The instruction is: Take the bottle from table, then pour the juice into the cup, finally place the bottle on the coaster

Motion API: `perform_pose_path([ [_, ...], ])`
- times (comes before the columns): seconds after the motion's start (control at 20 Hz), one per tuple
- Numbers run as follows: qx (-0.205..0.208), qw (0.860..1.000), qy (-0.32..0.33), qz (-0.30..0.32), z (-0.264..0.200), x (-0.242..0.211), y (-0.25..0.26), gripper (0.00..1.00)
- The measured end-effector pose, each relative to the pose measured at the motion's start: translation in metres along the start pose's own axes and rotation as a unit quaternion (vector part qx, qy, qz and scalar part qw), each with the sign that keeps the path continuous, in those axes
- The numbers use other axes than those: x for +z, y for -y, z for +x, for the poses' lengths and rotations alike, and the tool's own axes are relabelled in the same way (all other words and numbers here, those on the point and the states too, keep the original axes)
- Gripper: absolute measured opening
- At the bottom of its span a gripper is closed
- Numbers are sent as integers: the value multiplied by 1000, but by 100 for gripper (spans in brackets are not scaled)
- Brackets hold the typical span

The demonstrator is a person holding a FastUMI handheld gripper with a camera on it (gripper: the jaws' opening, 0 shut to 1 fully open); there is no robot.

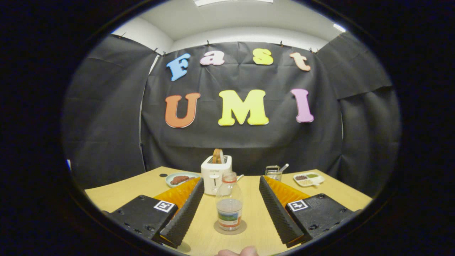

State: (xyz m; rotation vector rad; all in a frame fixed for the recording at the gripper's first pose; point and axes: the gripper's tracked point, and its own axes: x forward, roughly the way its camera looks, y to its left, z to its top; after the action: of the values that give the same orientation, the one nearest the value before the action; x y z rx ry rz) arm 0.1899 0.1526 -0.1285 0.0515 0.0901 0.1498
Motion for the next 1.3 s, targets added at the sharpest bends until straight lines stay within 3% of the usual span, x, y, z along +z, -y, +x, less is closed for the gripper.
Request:
perform_pose_path([
  [0.3, -68, 996, 51, 6, -77, 102, 45, 99],
  [0.45, -60, 996, 67, -9, -116, 128, 48, 99],
  [0.9, -60, 994, 93, 1, -217, 148, 59, 99],
  [1.3, -58, 994, 94, -17, -242, 148, 56, 99],
])
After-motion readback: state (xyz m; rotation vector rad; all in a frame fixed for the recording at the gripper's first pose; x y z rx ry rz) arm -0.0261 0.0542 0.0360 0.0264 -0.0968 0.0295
